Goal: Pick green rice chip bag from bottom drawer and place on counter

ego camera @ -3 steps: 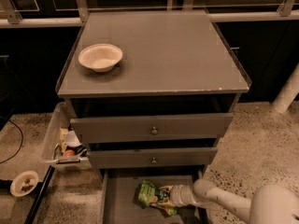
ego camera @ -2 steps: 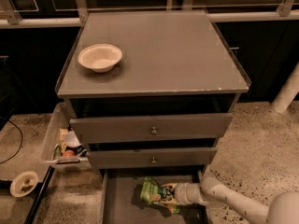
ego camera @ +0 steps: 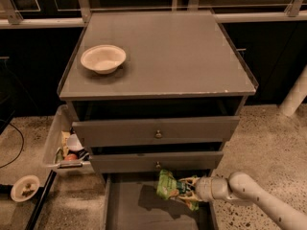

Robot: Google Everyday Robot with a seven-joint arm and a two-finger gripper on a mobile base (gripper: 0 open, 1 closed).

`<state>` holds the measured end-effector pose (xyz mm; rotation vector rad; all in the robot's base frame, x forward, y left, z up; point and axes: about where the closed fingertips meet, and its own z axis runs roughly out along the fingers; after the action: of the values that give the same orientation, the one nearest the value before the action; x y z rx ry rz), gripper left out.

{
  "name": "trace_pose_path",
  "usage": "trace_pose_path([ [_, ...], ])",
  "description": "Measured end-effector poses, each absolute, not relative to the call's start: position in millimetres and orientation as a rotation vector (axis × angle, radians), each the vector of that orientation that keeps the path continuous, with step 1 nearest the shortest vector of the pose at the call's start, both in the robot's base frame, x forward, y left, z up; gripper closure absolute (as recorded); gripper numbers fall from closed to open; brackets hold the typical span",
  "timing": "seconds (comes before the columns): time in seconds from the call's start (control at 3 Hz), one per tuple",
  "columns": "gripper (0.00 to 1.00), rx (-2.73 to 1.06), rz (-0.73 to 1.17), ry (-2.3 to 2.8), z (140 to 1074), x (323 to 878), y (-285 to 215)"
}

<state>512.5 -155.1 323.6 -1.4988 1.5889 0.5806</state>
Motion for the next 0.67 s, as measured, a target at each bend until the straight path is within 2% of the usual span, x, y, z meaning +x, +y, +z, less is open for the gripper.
trace_pose_path([
  [0.67,1.00,-1.529,0.562,1.595,328.0,511.0,-151.3],
])
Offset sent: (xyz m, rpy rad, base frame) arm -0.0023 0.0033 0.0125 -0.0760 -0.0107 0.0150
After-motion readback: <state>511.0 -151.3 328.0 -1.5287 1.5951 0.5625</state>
